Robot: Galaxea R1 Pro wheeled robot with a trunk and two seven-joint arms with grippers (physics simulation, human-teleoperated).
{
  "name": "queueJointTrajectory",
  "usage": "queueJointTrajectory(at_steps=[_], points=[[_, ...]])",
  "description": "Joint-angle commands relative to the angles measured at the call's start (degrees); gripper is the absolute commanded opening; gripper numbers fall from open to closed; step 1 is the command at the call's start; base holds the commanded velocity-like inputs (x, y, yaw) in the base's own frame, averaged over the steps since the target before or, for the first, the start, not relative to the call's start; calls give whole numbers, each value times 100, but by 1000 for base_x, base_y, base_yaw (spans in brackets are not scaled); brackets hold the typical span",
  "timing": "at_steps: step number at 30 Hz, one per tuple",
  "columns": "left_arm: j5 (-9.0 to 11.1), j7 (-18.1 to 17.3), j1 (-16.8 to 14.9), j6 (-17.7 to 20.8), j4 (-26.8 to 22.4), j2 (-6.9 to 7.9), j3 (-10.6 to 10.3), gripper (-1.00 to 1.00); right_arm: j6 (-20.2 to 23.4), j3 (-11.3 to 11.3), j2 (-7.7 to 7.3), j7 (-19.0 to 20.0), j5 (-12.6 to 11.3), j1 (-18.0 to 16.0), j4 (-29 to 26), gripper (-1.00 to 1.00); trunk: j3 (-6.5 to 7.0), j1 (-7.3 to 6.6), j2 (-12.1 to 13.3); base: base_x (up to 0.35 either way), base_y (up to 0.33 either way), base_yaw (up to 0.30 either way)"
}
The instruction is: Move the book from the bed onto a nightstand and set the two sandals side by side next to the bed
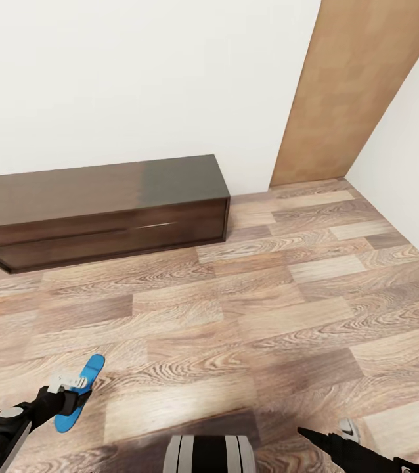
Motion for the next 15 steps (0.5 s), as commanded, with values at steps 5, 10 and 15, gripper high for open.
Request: queueJointTrajectory(at_steps=[5, 10, 15], points=[[-26, -41, 0, 31, -9, -13, 13, 100, 43, -1, -1, 4, -36, -1, 0, 100, -71, 6, -6, 0, 0, 0], [-33, -41, 0, 30, -9, -21, 5, 100, 45, -1, -1, 4, -36, -1, 0, 100, -71, 6, -6, 0, 0, 0], [-29, -41, 0, 30, -9, -35, -1, 100, 43, -1, -1, 4, -36, -1, 0, 100, -71, 6, -6, 0, 44, 0]])
